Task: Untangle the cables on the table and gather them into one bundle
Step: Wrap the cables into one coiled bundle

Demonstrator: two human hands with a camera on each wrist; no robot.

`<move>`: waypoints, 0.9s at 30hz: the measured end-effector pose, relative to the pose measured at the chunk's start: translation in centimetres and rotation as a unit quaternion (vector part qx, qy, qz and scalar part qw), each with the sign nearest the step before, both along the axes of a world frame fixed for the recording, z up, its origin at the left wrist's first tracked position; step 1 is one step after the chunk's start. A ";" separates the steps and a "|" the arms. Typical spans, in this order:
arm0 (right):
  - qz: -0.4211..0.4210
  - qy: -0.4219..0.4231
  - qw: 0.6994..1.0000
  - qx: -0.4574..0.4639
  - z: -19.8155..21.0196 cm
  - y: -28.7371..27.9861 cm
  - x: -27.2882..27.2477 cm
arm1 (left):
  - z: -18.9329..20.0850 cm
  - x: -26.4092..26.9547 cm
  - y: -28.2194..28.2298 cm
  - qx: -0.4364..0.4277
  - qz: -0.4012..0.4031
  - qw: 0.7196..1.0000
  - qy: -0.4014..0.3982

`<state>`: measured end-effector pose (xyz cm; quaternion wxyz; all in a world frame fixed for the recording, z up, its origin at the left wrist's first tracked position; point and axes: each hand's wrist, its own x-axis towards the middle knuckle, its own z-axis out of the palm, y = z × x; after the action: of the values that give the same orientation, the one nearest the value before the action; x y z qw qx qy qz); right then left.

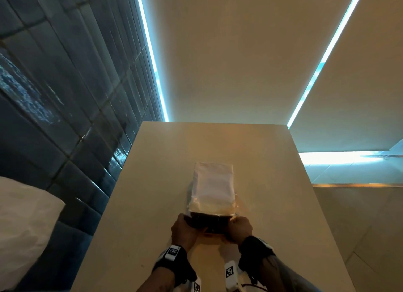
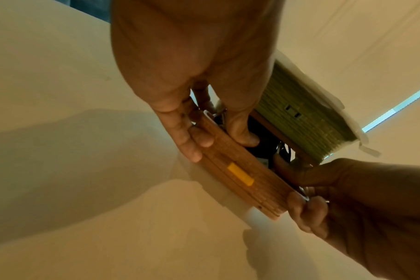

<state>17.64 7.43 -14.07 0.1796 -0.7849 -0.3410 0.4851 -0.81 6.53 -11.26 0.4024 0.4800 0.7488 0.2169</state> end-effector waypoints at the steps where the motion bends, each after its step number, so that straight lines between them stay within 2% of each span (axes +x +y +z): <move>1: -0.007 0.007 1.000 0.004 -0.9 0.4 0.2 | 0.1 0.0 0.0 0.002 0.001 1.000 -0.006; 5: -0.044 0.036 0.998 -0.005 0.4 1.2 0.1 | -0.1 -0.2 0.0 0.039 0.009 0.998 -0.054; 9: -0.059 0.050 0.997 -0.005 2.3 1.0 -0.4 | -0.7 -0.6 0.1 0.056 0.027 0.997 -0.047; 14: -0.058 0.056 0.997 0.012 -1.0 1.1 0.4 | -0.8 -0.6 1.0 0.010 0.081 0.994 -0.078; 16: -0.069 0.078 0.994 0.027 0.0 0.8 0.1 | -0.8 -0.7 1.3 0.001 0.092 0.991 -0.099; 19: -0.082 0.102 0.990 0.056 3.0 -0.1 -0.5 | -0.8 -0.7 1.4 0.036 0.051 0.993 -0.098; 21: -0.079 0.115 0.987 0.081 3.4 -0.5 -0.4 | -0.5 -0.8 1.6 0.061 0.016 0.995 -0.081; 24: 0.000 0.072 0.991 0.110 3.2 -0.4 0.0 | -0.4 -1.3 1.9 0.079 -0.042 0.994 -0.064; 27: 0.137 -0.037 0.982 0.125 3.0 -0.1 0.4 | -0.2 -1.6 2.2 0.075 -0.115 0.990 0.010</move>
<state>17.99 7.35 -11.10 0.1953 -0.7194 -0.5094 0.4299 -2.45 8.77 -11.45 0.3800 0.5941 0.6739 0.2203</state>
